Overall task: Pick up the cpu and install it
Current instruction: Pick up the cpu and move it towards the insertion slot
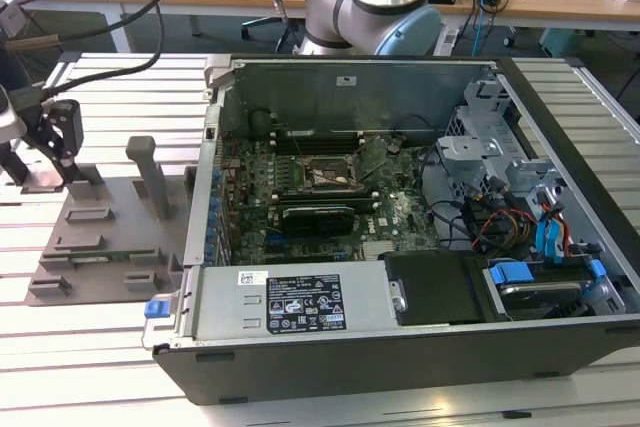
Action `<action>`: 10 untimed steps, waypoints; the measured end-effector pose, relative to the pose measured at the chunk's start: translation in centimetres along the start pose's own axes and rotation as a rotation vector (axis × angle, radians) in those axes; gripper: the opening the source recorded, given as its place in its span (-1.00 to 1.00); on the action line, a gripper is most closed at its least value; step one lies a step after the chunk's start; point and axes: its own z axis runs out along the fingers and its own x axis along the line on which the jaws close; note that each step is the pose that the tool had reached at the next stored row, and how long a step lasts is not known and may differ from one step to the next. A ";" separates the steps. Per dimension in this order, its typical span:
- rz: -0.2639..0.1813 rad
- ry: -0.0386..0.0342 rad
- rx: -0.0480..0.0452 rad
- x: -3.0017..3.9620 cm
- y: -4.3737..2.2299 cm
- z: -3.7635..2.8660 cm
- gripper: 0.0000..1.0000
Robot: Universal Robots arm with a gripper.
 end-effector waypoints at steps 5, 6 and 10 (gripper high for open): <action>0.000 -0.0001 0.0000 -0.03 -0.03 -1.03 0.10; 0.000 0.0001 0.0000 -0.04 -0.04 -1.29 0.10; 0.000 0.0000 0.0000 -0.06 -0.08 -2.35 0.10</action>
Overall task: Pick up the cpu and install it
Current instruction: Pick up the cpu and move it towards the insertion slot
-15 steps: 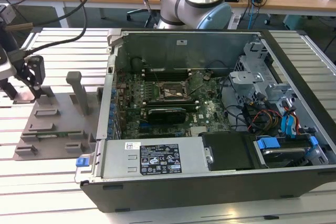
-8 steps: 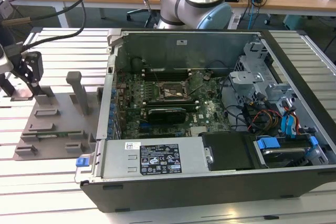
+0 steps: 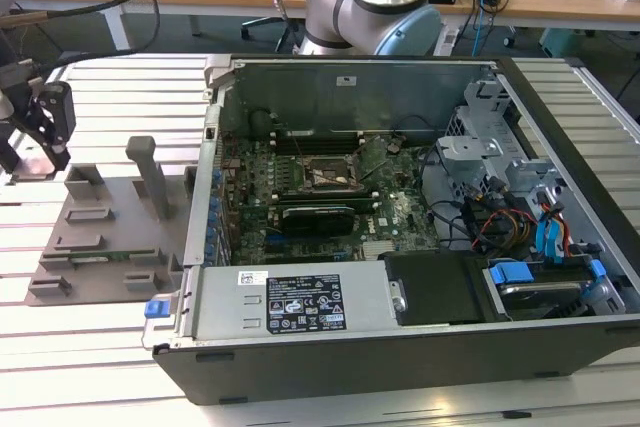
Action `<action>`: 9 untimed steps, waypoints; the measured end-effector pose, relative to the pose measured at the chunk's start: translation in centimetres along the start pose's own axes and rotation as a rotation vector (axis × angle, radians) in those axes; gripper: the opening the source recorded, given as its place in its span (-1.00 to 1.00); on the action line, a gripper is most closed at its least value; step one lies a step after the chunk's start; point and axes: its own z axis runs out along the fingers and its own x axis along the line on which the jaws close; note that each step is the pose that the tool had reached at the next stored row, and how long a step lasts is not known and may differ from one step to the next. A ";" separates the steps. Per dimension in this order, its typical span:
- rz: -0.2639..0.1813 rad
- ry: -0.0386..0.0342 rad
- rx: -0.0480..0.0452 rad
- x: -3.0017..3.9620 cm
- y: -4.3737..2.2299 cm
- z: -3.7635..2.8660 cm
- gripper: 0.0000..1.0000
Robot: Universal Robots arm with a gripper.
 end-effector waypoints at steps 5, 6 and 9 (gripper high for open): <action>0.000 0.0000 0.0000 -0.04 -0.04 -1.47 0.10; 0.000 0.0000 0.0000 -0.04 -0.05 -1.71 0.10; 0.000 0.0000 0.0000 -0.07 -0.08 -2.52 0.10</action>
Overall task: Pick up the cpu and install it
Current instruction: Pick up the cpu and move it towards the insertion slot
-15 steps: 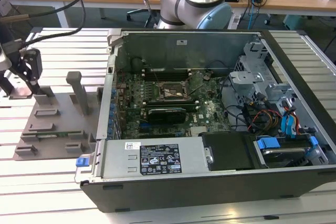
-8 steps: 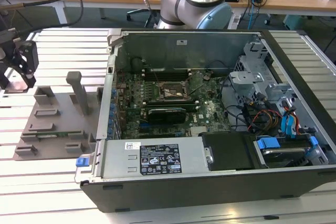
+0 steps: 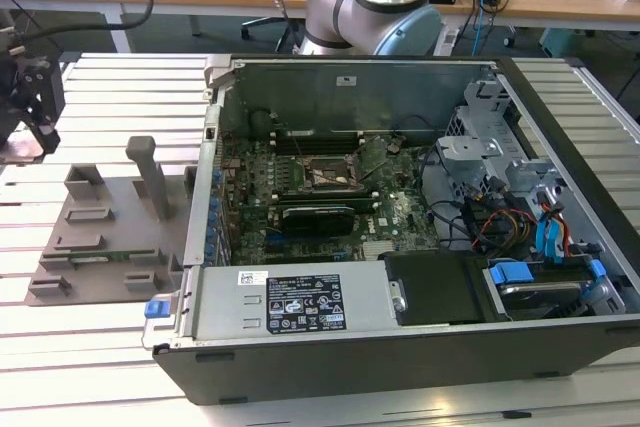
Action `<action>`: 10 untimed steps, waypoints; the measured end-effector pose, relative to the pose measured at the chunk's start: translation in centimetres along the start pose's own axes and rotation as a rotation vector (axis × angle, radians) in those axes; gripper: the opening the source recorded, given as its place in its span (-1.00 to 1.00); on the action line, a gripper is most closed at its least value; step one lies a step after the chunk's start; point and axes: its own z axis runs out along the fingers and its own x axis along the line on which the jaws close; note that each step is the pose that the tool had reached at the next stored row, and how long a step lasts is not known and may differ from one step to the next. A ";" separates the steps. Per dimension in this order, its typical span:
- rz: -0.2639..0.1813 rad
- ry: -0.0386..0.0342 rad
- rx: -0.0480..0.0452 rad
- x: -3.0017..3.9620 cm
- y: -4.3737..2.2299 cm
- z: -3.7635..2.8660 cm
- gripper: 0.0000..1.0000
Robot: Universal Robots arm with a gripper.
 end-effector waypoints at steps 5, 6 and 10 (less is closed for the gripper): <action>0.000 0.0000 0.0000 -0.02 -0.03 -0.81 0.10; 0.000 0.0000 0.0000 -0.03 -0.03 -1.04 0.10; 0.000 0.0000 0.0000 -0.04 -0.05 -1.64 0.10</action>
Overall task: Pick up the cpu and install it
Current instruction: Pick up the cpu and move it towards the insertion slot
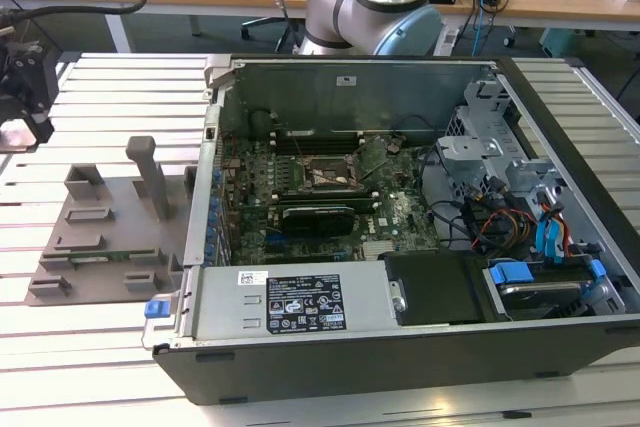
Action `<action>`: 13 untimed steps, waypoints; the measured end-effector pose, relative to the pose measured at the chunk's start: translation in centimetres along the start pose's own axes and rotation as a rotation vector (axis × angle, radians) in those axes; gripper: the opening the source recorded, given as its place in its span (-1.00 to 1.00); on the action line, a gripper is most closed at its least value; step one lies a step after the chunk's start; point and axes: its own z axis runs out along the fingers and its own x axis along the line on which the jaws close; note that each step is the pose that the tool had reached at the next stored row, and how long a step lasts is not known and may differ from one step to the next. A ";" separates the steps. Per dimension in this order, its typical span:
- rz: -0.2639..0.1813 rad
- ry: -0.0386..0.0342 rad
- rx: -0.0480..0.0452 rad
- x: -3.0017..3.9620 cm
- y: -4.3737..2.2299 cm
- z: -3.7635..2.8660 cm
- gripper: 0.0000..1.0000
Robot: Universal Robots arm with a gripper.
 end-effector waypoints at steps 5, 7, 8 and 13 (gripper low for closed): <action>0.000 0.0000 0.0000 -0.03 -0.04 -1.18 0.10; 0.000 0.0000 0.0000 -0.05 -0.05 -1.62 0.10; 0.000 0.0000 0.0000 -0.05 -0.06 -1.80 0.10; 0.000 -0.0001 0.0000 -0.07 -0.08 -2.43 0.10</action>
